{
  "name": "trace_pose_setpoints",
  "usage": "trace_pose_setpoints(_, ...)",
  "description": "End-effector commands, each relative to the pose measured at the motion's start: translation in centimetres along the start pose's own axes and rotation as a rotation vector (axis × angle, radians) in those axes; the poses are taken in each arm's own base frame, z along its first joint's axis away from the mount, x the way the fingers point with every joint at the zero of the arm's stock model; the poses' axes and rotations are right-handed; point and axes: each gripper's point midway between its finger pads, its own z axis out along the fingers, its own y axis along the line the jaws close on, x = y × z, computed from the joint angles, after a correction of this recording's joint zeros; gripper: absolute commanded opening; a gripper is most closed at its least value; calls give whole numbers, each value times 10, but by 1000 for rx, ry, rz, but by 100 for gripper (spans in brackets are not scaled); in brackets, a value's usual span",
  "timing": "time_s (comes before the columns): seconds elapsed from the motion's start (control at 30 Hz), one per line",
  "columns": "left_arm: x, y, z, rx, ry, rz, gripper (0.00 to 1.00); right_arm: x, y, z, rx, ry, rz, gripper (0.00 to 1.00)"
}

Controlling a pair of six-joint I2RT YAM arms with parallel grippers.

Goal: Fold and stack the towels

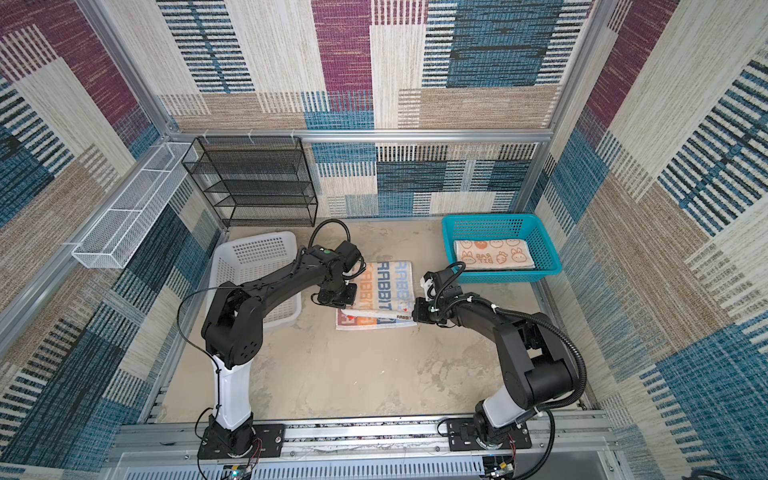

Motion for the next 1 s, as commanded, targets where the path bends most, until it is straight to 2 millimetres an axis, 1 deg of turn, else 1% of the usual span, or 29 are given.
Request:
trace_pose_setpoints(0.0,6,4,9,-13,20,-14,0,4,-2,4,-8,-3,11,0)
trace_pose_setpoints(0.17,15,5,22,-16,51,-10,0,15,-10,11,5,25,18,0)
trace_pose_setpoints(0.33,18,5,30,-13,66,-12,0,17,-15,17,15,32,27,0)
trace_pose_setpoints(0.53,18,5,24,-4,55,-6,5,15,-14,18,14,27,30,0)
trace_pose_setpoints(0.7,23,3,17,16,56,-6,9,13,-12,16,8,24,31,0)
trace_pose_setpoints(0.73,24,3,15,20,56,-8,13,14,-12,16,8,24,30,0)
trace_pose_setpoints(0.77,26,2,14,26,60,-10,22,13,-12,16,9,23,32,0)
trace_pose_setpoints(0.8,27,2,13,31,61,-12,27,13,-12,16,10,21,30,0)
trace_pose_setpoints(0.87,31,2,10,41,63,-17,37,13,-12,16,7,22,29,0)
trace_pose_setpoints(0.97,35,-1,5,65,64,-20,48,13,-11,16,5,21,30,0)
